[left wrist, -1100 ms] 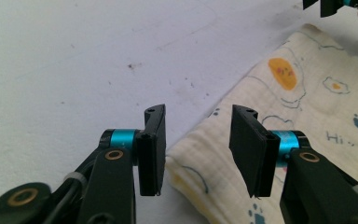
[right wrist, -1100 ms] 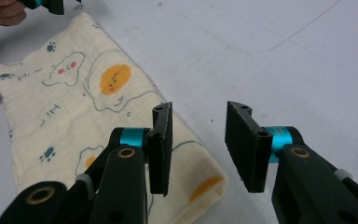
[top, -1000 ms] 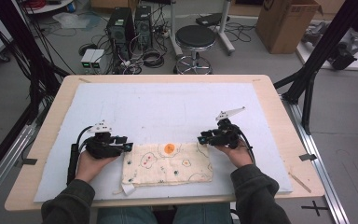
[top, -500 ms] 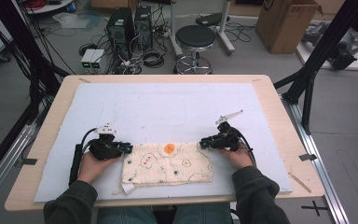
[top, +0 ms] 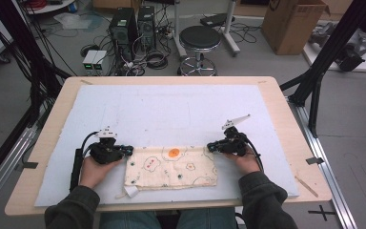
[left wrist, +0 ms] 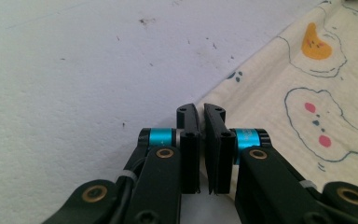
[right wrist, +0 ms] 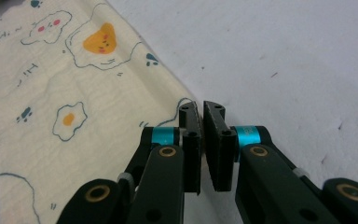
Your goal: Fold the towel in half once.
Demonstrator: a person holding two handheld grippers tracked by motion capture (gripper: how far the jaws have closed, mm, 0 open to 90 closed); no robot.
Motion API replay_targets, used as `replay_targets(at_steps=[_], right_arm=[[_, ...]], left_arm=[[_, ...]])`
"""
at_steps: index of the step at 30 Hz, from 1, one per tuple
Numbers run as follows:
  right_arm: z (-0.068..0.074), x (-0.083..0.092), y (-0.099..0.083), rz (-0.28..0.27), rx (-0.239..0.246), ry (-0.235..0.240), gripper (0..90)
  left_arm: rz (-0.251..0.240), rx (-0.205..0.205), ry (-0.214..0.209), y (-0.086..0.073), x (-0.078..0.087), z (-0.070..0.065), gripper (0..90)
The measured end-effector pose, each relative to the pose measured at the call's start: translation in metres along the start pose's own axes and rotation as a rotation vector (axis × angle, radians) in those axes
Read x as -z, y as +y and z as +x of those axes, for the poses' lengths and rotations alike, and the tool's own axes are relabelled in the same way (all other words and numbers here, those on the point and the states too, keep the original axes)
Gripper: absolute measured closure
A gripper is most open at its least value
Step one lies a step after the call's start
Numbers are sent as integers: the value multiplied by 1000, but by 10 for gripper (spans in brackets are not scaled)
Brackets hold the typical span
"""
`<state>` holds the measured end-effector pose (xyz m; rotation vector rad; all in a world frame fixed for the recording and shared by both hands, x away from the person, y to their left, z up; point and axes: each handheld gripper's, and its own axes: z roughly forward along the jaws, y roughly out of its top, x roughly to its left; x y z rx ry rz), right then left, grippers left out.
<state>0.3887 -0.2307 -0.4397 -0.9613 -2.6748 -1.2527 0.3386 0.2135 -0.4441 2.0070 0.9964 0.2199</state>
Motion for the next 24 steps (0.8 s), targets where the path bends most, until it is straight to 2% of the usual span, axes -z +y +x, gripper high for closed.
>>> replay_targets(at_steps=[5, 9, 15, 24], right_arm=[[0, 0, -2, -18, -8, 9, 836], [2, 1, -2, -35, 1, 2, 739], [6, 6, 0, -87, 4, 4, 602], [14, 15, 2, -148, 25, -11, 504]], left_arm=[[-14, -26, -3, -1, 1, -1, 832], [-41, -39, -17, 0, 2, -2, 739], [-112, -25, -48, 3, 10, -5, 587], [-170, -15, -65, 5, 21, -7, 491]])
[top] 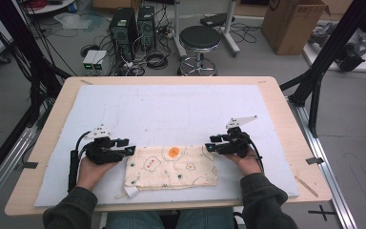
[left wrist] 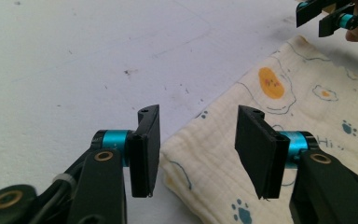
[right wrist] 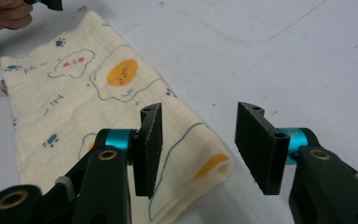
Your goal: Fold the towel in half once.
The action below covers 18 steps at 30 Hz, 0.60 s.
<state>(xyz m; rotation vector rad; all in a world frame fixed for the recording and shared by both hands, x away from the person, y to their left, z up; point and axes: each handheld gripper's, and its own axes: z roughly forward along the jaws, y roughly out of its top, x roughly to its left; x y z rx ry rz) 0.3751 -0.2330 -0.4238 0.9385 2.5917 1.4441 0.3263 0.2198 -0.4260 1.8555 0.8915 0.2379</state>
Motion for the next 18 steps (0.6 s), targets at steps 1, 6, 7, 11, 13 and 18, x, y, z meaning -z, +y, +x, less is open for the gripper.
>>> replay_targets(at_steps=[1, 6, 7, 11, 13, 18], right_arm=[[1, 1, 0, -6, 2, -4, 494], [5, 6, 2, -24, 11, -28, 442], [6, 8, 2, -28, 8, -30, 438], [8, 13, 3, -56, 21, -46, 427], [9, 15, 3, -59, 23, -49, 427], [10, 15, 4, -52, 34, -54, 426]], left_arm=[[-4, 1, 0, 0, 1, -1, 489], [-17, -5, -1, 1, 4, -2, 462], [-20, -8, 0, 1, 4, -2, 457], [-33, -13, 6, 2, 6, -4, 448], [-39, -11, 8, 2, 7, -5, 441], [-45, -23, 11, 3, 8, -5, 439]])
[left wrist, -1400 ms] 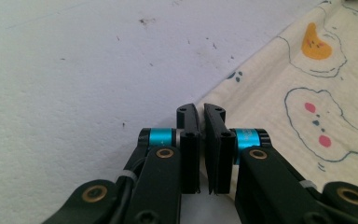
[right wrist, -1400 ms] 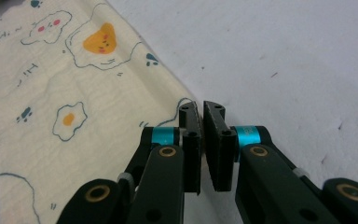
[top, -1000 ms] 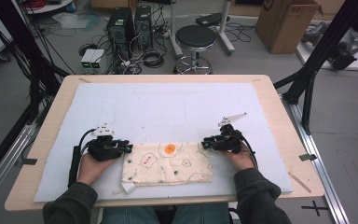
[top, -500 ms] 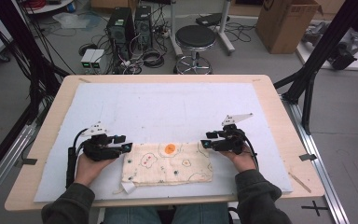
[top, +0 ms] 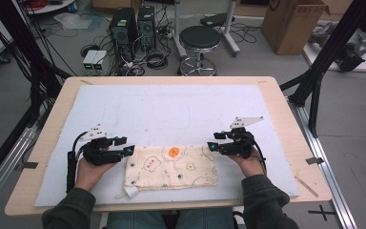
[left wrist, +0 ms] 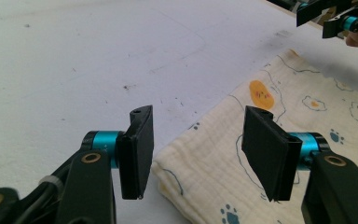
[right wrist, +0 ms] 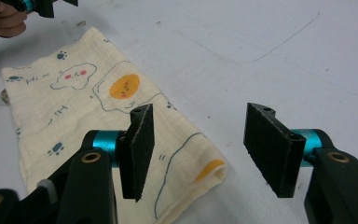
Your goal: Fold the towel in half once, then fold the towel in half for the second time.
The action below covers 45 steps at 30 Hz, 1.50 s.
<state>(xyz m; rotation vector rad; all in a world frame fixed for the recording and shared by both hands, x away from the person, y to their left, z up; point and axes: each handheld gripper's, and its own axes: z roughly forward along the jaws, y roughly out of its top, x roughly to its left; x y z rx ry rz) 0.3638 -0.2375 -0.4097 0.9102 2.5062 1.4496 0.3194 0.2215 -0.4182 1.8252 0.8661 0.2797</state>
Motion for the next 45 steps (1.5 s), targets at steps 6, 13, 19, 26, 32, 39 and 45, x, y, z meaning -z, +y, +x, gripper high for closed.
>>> replay_targets(at_steps=[6, 13, 19, 26, 32, 39, 45], right_arm=[[2, -2, 1, 11, 2, 1, 426], [2, -3, 1, 19, 14, -5, 424], [2, -4, 0, 24, 11, -7, 424], [2, -4, 0, 28, 12, -11, 425], [1, -4, 1, 26, 13, -16, 427], [-1, -7, 0, 39, 8, -33, 443], [-3, -16, 0, 68, 12, -24, 465]], left_arm=[[-5, -9, 2, 1, 2, -1, 439], [1, -13, 7, 1, 1, -2, 434], [10, -19, 10, 0, 0, -2, 429], [11, -19, 8, 0, 0, -3, 428], [19, -23, 23, 0, -1, -1, 428], [28, -9, 53, -1, -7, 4, 444], [57, 8, 67, -2, -15, 8, 490]])
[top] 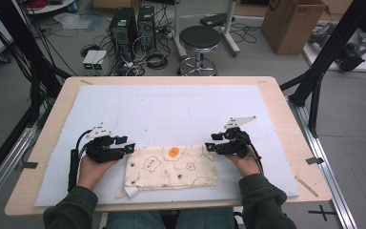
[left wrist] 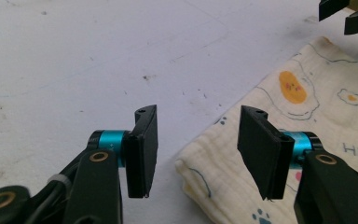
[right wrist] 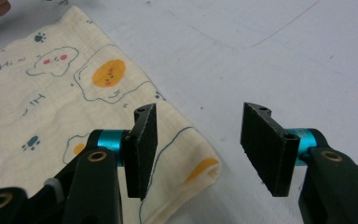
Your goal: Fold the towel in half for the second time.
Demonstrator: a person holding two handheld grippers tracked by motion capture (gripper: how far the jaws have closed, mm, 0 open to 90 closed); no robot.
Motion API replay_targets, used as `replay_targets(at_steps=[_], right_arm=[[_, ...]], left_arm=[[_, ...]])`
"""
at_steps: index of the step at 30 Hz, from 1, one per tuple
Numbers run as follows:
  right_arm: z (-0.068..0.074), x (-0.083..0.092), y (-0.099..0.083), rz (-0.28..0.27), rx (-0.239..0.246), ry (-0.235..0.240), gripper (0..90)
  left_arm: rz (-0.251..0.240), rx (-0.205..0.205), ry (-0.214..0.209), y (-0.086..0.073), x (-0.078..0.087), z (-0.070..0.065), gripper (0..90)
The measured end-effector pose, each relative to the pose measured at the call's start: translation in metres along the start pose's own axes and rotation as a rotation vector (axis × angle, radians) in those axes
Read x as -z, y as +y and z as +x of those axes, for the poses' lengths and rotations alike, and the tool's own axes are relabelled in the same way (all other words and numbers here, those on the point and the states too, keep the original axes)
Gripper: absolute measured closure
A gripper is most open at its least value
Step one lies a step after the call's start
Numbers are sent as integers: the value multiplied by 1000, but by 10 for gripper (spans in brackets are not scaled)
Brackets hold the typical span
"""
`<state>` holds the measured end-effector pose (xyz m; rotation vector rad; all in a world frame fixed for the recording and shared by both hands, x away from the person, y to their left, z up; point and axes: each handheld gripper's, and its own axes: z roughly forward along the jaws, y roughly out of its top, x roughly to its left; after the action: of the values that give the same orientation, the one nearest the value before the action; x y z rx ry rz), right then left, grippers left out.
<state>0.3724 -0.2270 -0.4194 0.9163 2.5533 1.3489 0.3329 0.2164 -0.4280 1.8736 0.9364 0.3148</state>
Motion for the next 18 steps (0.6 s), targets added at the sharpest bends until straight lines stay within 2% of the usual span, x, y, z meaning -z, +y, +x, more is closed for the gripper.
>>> replay_targets(at_steps=[5, 12, 18], right_arm=[[-6, -6, -2, 20, -31, 4, 500], [-13, -11, -6, 61, -69, 25, 558], [-14, -15, -9, 98, -88, 69, 630]], left_arm=[[54, 13, 28, -3, -8, 4, 514], [113, 25, 5, -6, -16, 6, 538], [144, 22, -23, -7, -18, 5, 626]])
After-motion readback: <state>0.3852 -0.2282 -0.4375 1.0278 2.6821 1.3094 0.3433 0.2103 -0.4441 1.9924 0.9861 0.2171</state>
